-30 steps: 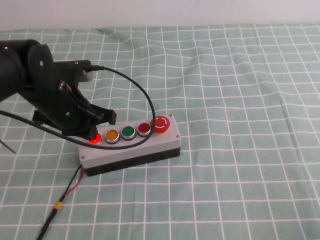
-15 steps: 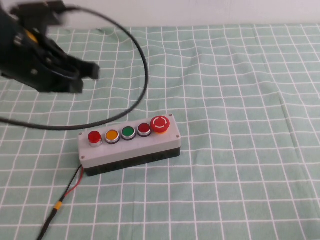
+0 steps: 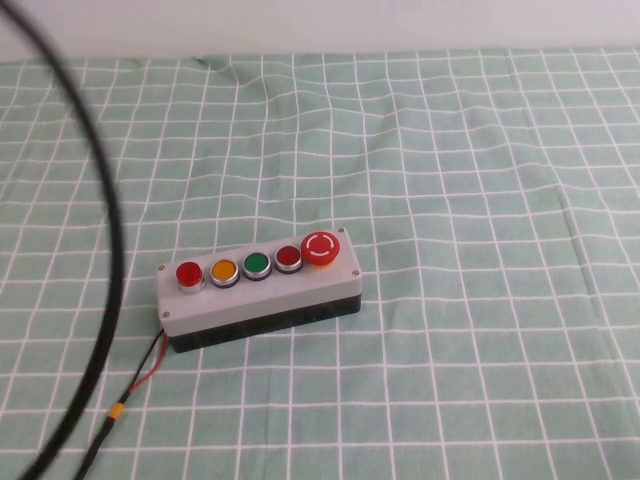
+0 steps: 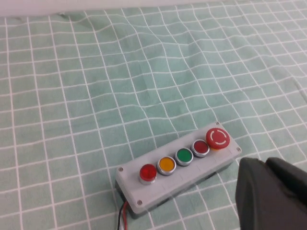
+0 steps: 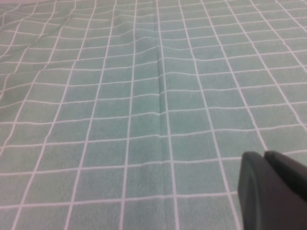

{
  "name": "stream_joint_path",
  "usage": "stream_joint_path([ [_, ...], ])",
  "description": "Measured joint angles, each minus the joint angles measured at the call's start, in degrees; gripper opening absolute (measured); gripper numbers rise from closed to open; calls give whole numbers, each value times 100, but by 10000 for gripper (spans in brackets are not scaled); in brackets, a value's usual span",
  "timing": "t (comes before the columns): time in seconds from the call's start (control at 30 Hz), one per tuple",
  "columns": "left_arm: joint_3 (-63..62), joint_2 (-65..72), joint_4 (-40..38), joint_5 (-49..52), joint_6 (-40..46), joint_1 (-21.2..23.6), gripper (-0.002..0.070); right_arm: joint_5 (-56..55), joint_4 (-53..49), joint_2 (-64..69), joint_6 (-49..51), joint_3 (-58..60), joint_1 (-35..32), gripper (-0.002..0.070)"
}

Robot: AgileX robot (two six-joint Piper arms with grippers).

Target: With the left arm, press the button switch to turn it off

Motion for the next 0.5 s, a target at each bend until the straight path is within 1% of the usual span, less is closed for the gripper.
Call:
stream_joint_path([
  [0.2,1119,-1411,-79,-23,-49,0,-3,0,0,0,0,0,0,-16],
  [0.37,2040,-2552,-234,-313,-88,0,-3,0,0,0,0,0,0,-16],
  [0.5,2428,-3273,-373,-458,-177,-4,-3,0,0,0,0,0,0,-16],
])
